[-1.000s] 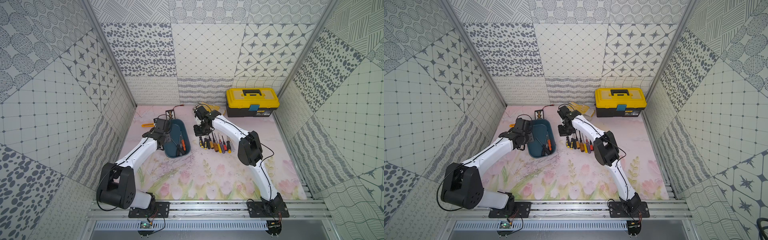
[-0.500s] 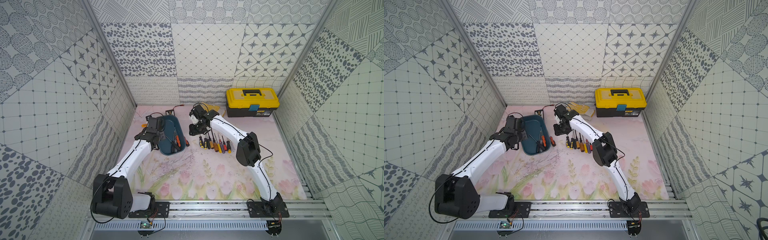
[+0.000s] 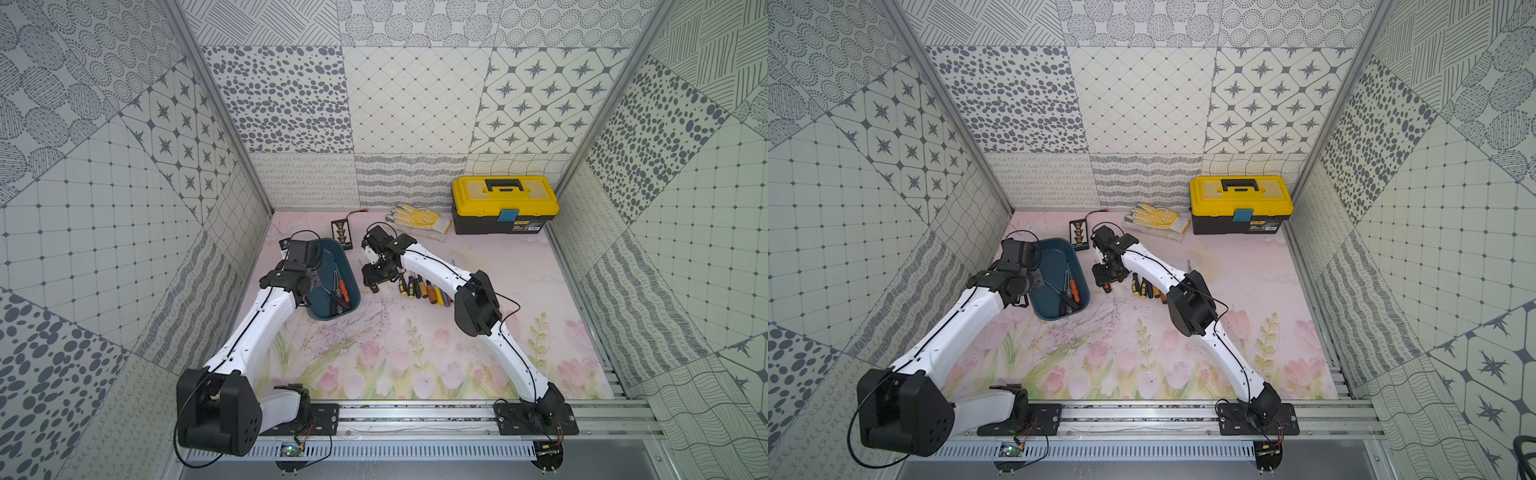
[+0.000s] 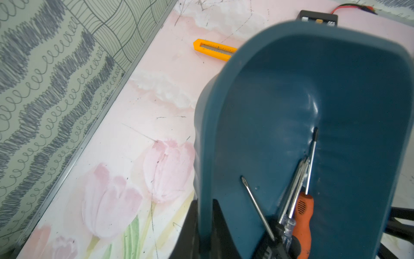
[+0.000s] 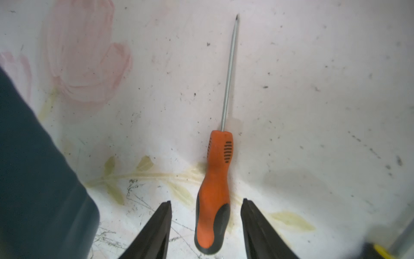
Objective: Take out the screwdriver from the storage box
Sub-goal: Adjust the screwdriver at the center of the board.
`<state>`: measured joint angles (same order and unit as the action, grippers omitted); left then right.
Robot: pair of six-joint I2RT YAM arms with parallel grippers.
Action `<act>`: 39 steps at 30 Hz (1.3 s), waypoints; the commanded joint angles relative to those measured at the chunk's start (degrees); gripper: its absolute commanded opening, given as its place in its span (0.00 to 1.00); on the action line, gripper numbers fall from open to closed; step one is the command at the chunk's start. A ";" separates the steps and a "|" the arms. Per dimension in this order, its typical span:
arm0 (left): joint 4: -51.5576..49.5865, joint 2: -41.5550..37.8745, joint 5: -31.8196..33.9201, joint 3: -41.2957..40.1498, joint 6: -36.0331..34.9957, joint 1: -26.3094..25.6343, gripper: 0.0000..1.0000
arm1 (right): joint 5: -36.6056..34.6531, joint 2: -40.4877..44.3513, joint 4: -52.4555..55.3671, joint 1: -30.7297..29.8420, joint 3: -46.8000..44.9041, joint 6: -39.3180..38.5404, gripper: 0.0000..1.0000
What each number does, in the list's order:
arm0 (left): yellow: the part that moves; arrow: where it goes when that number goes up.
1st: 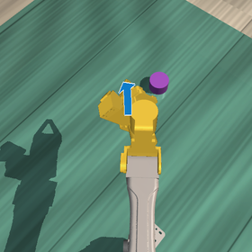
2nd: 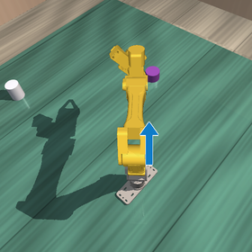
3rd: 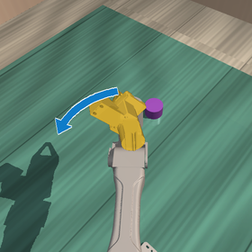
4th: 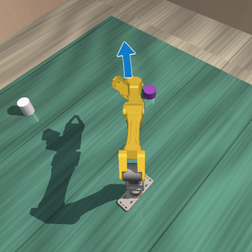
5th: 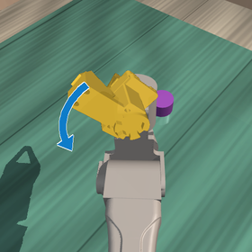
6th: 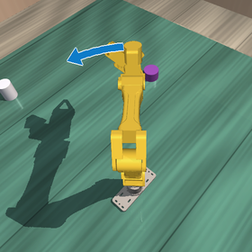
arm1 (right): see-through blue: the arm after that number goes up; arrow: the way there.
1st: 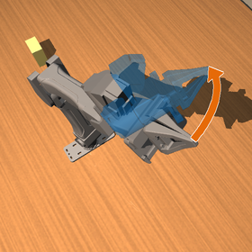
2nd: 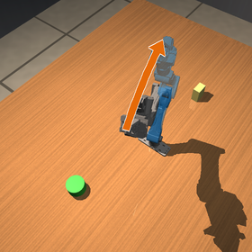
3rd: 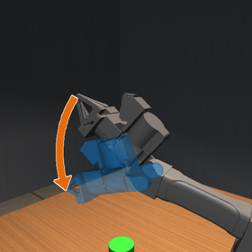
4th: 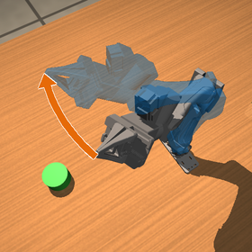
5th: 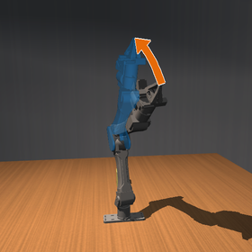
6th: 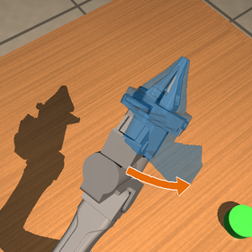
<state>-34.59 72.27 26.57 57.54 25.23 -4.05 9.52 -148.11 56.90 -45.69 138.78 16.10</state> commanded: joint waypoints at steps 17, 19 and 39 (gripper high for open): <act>-1.37 -1.26 0.97 -0.37 3.24 1.20 0.00 | -14.38 -7.39 9.19 -1.86 8.87 1.10 0.33; -1.14 -0.91 0.35 -0.32 3.37 1.23 0.00 | -14.70 -6.70 9.28 -1.77 7.66 1.59 0.28; 3.05 0.94 -5.22 -1.39 2.77 1.29 0.00 | -17.72 6.73 3.72 2.34 -16.61 13.35 0.15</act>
<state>-36.64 73.17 24.77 56.53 27.27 -3.27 -6.98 -141.95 59.29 -44.25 125.73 27.03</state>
